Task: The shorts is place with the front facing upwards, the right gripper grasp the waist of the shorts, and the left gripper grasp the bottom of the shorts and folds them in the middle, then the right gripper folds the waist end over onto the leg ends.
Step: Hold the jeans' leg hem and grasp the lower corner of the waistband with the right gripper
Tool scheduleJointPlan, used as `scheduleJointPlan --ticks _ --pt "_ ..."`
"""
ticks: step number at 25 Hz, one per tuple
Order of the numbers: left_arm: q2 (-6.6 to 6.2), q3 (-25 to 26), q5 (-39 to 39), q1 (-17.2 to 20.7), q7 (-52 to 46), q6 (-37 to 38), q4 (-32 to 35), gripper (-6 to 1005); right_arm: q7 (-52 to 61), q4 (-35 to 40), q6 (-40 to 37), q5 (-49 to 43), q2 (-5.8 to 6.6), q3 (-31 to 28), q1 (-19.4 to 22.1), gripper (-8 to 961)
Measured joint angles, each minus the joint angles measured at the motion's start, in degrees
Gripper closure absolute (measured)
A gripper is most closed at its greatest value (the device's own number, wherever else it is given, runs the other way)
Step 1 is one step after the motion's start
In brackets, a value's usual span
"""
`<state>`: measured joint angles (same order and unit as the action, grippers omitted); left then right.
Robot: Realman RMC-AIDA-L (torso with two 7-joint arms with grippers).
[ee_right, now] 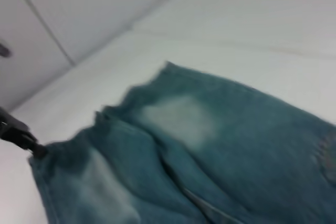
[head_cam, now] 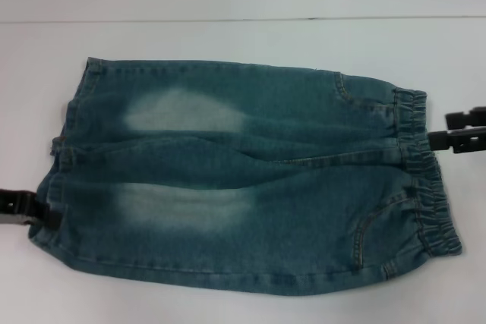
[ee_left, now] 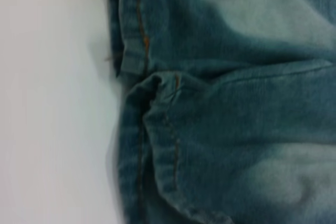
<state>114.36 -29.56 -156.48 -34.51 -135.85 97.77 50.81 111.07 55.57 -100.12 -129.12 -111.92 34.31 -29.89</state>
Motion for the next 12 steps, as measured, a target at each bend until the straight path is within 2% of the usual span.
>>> scheduleJointPlan --ticks 5,12 --pt "-0.02 0.11 0.88 -1.25 0.05 -0.11 0.0 998 5.54 4.48 -1.99 -10.39 0.37 2.17 -2.07 133" --pt "-0.02 -0.29 2.48 -2.27 0.35 -1.28 -0.01 999 4.45 3.67 -6.06 -23.03 0.04 5.78 -6.04 134"
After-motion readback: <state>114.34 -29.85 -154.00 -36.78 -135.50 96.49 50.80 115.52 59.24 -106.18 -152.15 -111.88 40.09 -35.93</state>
